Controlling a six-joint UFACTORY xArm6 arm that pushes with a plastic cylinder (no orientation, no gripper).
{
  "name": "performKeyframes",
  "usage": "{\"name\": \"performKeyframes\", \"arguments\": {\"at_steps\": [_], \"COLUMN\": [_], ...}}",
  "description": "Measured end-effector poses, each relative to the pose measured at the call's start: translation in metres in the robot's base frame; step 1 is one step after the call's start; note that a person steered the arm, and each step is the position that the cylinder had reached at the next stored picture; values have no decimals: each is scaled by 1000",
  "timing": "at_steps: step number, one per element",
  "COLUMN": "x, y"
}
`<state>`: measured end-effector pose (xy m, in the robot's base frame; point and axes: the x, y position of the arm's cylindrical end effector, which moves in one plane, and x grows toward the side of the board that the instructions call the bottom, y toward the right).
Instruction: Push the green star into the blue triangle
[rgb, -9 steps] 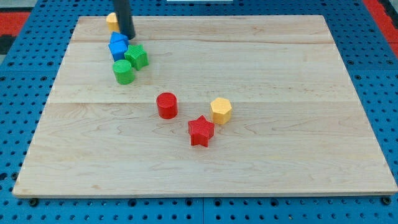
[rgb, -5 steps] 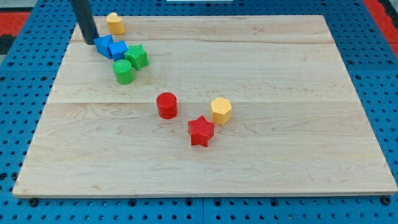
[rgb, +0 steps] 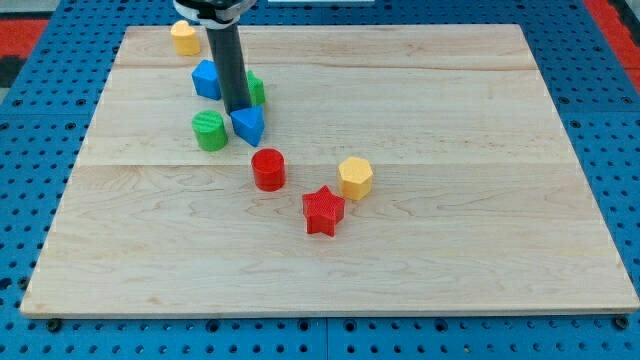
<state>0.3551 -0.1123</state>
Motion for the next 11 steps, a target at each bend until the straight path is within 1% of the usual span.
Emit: {"name": "performKeyframes", "arguments": {"at_steps": [1, 2, 4, 5, 6, 7, 8, 9, 10, 11], "x": [-7, 28, 40, 10, 0, -49, -50, -16, 1, -22], "y": [-104, -102, 11, -17, -77, -79, -25, 22, 54, 15]}}
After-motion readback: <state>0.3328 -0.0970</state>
